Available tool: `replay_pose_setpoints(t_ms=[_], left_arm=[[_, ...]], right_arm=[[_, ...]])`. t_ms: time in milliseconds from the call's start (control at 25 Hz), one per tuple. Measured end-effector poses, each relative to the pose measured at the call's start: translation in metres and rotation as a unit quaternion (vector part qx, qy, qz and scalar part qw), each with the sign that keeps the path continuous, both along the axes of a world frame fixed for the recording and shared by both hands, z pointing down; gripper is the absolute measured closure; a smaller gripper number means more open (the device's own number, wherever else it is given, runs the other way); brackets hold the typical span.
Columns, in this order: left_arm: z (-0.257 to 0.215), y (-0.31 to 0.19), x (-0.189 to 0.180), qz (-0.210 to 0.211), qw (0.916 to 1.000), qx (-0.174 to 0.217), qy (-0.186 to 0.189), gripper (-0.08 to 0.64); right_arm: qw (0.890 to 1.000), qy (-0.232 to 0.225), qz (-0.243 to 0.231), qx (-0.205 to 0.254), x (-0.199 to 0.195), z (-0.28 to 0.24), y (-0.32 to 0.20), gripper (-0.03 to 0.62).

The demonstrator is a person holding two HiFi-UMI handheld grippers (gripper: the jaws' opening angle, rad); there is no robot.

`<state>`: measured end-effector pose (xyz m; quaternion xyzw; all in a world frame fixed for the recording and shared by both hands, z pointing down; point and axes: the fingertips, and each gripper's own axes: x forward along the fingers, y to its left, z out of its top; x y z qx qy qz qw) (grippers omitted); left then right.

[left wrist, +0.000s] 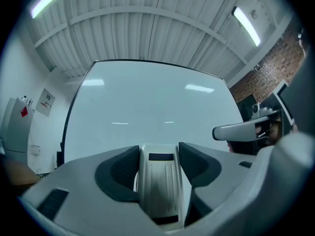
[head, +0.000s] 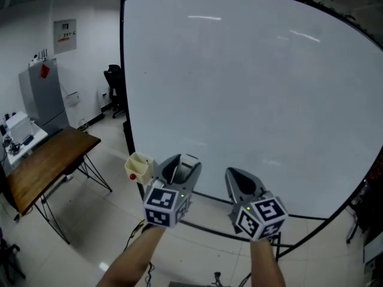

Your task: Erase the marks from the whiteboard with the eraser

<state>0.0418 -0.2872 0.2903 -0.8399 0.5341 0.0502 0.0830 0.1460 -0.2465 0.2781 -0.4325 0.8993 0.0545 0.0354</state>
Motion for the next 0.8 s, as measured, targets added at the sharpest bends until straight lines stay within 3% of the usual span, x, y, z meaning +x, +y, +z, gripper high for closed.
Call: replay_pose_setpoints(t_ms=[400, 800], left_arm=[[0.043, -0.005, -0.129, -0.065, 0.9975, -0.024, 0.014, 0.301], [0.081, -0.050, -0.206, -0.117, 0.9921, -0.044, 0.008, 0.301]], right_arm=[[0.996, 0.019, -0.078, -0.034, -0.119, 0.029, -0.021, 0.595], [0.983, 0.012, -0.166, -0.072, -0.201, 0.064, -0.073, 0.595]])
